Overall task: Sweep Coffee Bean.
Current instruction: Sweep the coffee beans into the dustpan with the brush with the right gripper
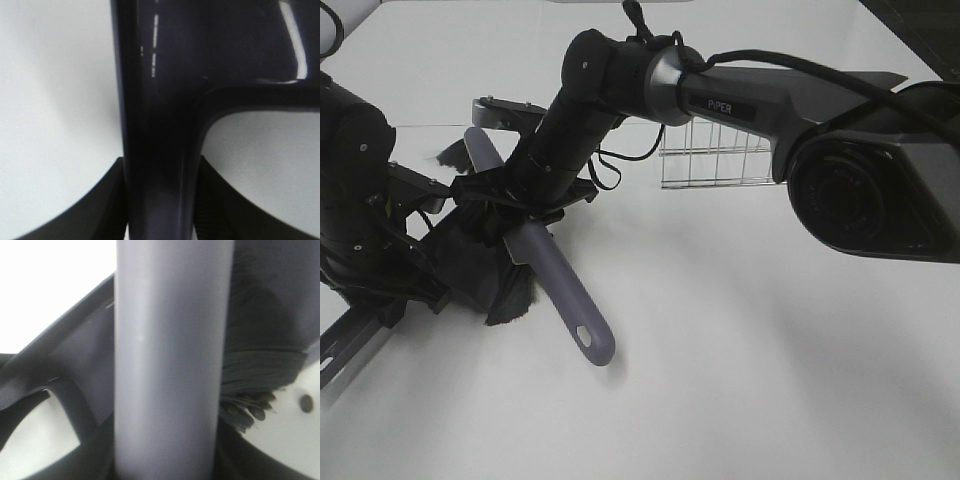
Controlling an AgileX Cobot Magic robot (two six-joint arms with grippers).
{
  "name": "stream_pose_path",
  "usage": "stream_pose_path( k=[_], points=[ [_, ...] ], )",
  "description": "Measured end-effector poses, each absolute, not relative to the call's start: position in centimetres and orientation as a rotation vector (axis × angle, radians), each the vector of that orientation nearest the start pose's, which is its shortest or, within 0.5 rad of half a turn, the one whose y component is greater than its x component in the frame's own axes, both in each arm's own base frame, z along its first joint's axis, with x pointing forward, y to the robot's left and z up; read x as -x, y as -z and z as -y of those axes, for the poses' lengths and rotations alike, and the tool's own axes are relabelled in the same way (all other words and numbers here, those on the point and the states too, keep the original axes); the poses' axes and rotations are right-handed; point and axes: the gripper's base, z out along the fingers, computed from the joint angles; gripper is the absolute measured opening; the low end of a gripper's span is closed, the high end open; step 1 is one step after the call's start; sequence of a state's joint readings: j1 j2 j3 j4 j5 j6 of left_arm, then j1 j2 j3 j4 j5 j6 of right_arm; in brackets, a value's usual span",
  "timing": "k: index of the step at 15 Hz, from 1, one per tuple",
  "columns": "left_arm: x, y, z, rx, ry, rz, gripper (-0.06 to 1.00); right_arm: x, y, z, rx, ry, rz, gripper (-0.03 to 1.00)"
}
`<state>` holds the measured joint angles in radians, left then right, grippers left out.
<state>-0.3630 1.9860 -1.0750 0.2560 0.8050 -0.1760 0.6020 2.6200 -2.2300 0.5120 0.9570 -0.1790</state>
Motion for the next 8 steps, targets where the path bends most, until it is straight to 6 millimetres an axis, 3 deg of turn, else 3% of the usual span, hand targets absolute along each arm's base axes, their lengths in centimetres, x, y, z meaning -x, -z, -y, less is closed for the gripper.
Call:
stream_pose_path(
  k=[4,8],
  points=[
    [-31.6,-10.7,10.2,-0.577,-0.296,-3.082,0.33,-42.3,-10.2,-34.0,0.869,-0.805,-2.677,0.34],
    [-31.6,-10.7,10.4,-0.579,-0.272,-3.085,0.33,-42.5,-12.4,-33.6,0.936,-0.727,-2.618,0.34]
  ],
)
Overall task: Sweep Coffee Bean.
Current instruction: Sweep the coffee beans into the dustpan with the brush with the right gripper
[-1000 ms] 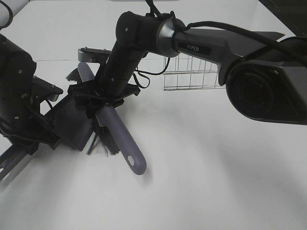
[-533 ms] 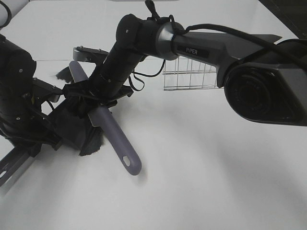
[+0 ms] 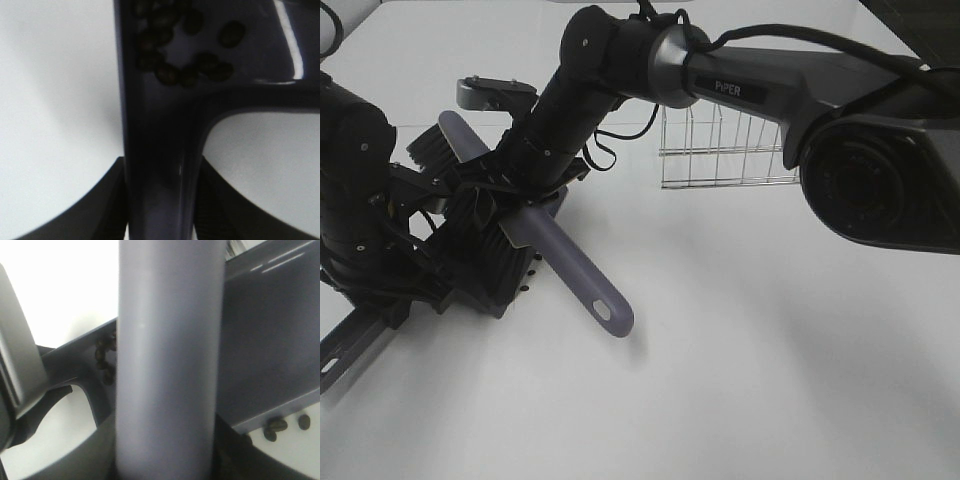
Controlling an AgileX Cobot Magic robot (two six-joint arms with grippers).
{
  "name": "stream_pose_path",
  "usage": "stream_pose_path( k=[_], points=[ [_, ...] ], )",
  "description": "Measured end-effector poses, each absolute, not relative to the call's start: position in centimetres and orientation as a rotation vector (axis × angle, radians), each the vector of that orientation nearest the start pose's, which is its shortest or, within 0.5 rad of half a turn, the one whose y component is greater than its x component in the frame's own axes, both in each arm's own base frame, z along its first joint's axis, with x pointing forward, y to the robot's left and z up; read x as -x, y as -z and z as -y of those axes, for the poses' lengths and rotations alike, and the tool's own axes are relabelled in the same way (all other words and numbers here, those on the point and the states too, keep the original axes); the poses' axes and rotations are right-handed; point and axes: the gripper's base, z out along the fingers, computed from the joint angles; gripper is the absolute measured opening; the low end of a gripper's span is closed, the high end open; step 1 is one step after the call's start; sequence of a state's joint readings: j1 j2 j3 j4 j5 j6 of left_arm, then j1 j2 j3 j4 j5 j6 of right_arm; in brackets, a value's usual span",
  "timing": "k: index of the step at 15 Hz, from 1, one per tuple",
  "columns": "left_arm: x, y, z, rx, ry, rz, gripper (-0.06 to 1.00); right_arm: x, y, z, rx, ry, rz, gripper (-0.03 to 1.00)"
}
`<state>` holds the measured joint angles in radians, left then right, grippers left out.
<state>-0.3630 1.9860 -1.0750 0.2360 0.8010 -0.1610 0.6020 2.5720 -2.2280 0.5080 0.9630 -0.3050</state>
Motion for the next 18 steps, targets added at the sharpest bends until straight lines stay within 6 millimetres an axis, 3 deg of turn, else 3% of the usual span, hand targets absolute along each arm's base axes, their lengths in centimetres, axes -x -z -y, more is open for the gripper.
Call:
stream_pose_path(
  k=[6,12,16,18],
  points=[
    [-31.6,-10.7,10.4,-0.582,-0.263,-3.088,0.33,-42.0,-15.4,-32.6,1.055,-0.590,-2.610,0.34],
    [-31.6,-10.7,10.4,-0.582,-0.263,-3.088,0.33,-42.1,-19.5,-29.9,1.009,-0.236,-2.659,0.34],
    [-31.4,-10.7,10.2,-0.603,-0.302,-3.108,0.33,-42.9,-18.6,-28.0,0.796,0.085,-2.755,0.34],
    [-31.4,-10.8,9.7,-0.633,-0.380,-3.103,0.33,-43.1,-16.9,-28.0,0.747,0.121,-2.789,0.34]
  ],
)
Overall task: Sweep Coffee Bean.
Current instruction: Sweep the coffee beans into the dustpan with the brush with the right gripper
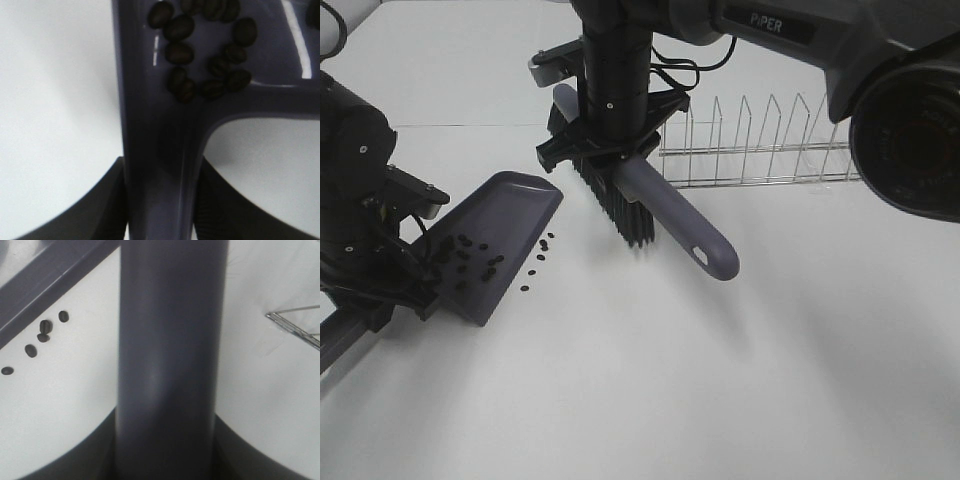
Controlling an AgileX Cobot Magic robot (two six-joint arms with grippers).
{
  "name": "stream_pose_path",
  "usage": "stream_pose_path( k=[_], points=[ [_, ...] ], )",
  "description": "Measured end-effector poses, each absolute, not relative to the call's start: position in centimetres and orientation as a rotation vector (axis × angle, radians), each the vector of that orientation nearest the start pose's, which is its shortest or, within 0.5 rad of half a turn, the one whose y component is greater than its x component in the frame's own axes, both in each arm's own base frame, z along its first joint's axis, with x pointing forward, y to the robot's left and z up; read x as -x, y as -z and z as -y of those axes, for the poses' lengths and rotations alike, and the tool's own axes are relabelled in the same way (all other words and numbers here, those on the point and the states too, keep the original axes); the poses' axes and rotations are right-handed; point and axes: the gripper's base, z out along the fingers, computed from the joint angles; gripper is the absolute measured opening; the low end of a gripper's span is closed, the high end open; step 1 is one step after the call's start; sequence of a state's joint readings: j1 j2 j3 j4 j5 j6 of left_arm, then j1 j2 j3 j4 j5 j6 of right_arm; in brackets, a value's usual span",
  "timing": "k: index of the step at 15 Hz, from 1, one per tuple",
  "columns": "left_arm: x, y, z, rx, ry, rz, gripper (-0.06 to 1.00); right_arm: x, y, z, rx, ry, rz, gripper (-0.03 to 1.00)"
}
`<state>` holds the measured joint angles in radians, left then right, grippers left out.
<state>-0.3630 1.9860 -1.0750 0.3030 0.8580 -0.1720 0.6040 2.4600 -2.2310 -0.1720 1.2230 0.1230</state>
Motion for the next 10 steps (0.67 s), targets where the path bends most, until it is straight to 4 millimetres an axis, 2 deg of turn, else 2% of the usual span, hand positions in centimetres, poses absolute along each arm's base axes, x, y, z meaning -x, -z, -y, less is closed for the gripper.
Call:
stream_pose_path(
  k=[3,4,6,10],
  points=[
    [-31.4,-10.3,9.7,-0.632,-0.390,-3.118,0.33,-43.2,-13.9,-28.1,0.763,0.141,-2.843,0.34],
    [-31.3,-9.4,9.7,-0.641,-0.402,-3.148,0.33,-43.0,-13.1,-28.4,0.761,0.106,-2.876,0.34],
    [-31.4,-8.8,9.7,-0.651,-0.417,-3.178,0.33,-42.5,-12.4,-29.5,0.773,0.000,-2.902,0.34],
    [-31.5,-8.6,9.7,-0.655,-0.423,-3.188,0.33,-41.5,-9.8,-30.9,0.757,-0.247,-3.005,0.34]
  ],
)
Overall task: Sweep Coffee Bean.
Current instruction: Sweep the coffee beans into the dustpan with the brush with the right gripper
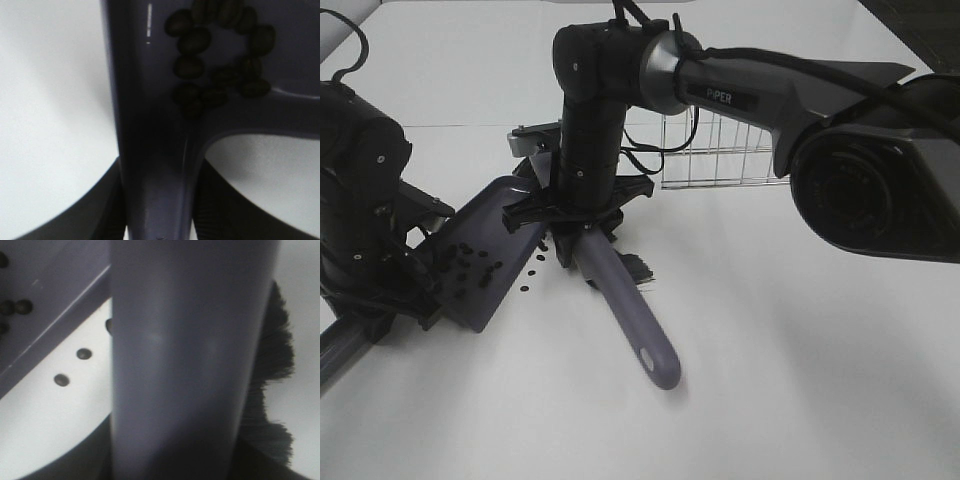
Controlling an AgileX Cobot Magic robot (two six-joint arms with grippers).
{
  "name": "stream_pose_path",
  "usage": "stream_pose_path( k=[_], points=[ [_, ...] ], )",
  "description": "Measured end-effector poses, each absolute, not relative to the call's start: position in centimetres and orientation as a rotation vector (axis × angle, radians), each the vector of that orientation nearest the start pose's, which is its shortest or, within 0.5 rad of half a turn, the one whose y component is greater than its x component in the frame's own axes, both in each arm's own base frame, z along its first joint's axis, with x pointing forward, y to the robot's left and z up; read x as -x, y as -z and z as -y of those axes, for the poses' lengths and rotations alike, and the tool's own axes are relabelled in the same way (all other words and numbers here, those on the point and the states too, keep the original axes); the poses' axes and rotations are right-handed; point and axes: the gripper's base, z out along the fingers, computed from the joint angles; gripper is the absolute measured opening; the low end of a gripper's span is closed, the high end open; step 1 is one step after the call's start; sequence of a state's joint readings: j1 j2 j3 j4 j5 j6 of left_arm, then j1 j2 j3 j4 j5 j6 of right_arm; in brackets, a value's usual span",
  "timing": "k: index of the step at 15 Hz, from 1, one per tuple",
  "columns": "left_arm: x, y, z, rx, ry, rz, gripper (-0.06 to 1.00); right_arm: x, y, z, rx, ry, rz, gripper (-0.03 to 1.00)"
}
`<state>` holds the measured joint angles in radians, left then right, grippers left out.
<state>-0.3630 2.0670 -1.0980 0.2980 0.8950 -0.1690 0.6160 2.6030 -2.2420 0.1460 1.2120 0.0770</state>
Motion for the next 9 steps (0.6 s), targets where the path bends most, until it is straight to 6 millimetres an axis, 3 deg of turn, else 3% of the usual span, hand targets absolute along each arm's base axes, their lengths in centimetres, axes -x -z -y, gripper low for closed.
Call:
stream_pose_path(
  k=[6,9],
  points=[
    [-31.4,-8.6,9.7,-0.653,-0.423,-3.192,0.33,-41.1,-9.9,-33.9,0.682,-0.786,-2.910,0.34],
    [-31.4,-8.6,9.7,-0.653,-0.423,-3.192,0.33,-41.4,-10.3,-33.9,0.685,-0.825,-2.890,0.34]
  ],
)
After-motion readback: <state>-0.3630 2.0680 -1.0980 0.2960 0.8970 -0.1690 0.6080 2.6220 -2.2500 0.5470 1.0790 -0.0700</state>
